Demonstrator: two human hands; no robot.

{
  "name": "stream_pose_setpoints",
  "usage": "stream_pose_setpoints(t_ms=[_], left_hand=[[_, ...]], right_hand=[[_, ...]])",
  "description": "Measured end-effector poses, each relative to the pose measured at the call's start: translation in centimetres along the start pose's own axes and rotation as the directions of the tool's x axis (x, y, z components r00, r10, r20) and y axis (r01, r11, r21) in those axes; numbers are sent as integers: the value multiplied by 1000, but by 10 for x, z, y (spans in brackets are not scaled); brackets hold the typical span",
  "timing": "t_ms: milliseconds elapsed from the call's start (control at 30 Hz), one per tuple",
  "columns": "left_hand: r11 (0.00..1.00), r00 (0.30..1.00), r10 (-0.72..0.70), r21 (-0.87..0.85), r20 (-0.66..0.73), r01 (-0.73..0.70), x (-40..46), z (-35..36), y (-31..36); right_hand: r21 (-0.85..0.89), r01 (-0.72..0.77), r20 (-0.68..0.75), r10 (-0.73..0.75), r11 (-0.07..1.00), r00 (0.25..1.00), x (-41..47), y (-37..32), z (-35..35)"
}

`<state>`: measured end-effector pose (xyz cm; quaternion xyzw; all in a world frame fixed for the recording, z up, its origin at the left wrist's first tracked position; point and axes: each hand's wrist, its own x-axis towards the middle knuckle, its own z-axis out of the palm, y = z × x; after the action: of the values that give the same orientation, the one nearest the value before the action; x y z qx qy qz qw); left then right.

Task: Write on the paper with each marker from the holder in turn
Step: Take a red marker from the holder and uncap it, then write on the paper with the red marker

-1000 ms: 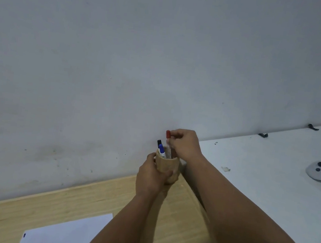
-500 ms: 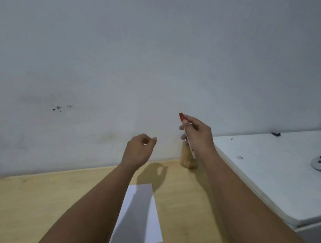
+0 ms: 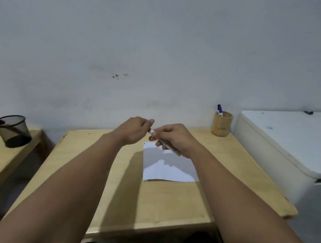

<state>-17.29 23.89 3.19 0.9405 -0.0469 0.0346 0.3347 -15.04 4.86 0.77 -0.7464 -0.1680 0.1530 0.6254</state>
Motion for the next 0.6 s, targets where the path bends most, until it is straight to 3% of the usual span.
stream_pose_setpoints(t_ms=[167,233,333,400,533,600], left_hand=[[992,976,-23,120,-215,50,-5,-29,-33],[984,970,-49,156,-236,88,-6,-37,-49],[931,982,-94,337,-162,145,-4,-26,-65],[882,987,-135,442,-93,162,-1,-8,-75],[823,978,-201,532,-53,198,6,21,-94],[829,974,-213,515,-72,219,14,31,-100]], right_hand=[[-119,30,-65,-38,992,997,4,-5,18],[-119,7,-140,-23,993,990,5,0,17],[56,-33,-246,46,998,968,11,7,13],[241,-38,-245,98,970,964,15,8,11],[686,-63,-130,208,724,969,24,11,-1],[794,-71,-74,212,603,974,31,17,-7]])
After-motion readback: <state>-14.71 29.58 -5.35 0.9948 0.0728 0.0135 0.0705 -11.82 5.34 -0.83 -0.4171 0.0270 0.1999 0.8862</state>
